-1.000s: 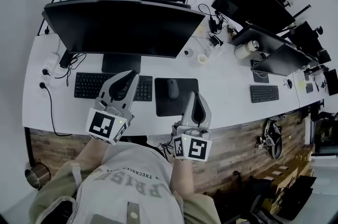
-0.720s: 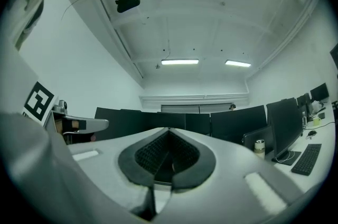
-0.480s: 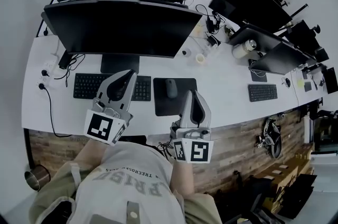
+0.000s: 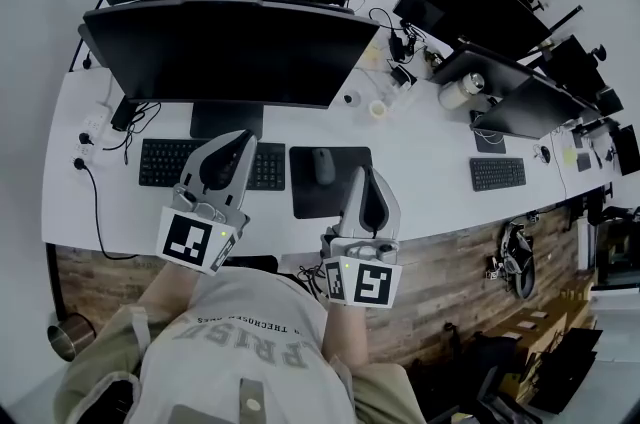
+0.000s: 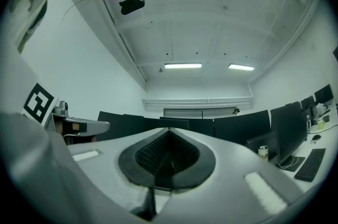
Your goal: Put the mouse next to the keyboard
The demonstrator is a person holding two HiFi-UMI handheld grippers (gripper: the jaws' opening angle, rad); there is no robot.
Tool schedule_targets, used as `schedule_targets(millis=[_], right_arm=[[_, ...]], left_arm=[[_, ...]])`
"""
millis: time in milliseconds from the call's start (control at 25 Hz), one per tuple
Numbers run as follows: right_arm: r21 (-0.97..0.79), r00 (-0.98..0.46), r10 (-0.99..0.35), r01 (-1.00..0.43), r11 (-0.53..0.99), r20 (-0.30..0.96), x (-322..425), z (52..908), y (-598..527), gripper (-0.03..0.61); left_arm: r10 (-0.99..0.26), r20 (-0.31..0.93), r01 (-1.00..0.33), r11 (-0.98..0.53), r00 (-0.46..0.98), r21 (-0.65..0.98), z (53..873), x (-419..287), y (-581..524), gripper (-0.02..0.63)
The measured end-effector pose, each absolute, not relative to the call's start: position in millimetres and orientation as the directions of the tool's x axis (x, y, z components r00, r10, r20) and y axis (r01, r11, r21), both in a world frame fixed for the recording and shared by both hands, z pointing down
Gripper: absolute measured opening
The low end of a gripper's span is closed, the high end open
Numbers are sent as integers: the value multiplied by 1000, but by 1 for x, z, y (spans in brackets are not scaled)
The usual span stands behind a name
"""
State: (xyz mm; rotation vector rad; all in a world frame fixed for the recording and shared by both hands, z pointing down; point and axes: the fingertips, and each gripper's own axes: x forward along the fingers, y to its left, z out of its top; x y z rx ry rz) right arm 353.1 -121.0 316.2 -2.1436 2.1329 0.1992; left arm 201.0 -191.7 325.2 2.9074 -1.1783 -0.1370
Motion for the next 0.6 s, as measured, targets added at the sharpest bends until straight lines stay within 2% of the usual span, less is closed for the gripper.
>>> schedule_targets(millis=[600], right_arm=[[18,7,-986,-1000,-10,-167,357,314,-116,0]], left_arm=[[-696,-79,-695,-718,714,42,325,203,-190,11]])
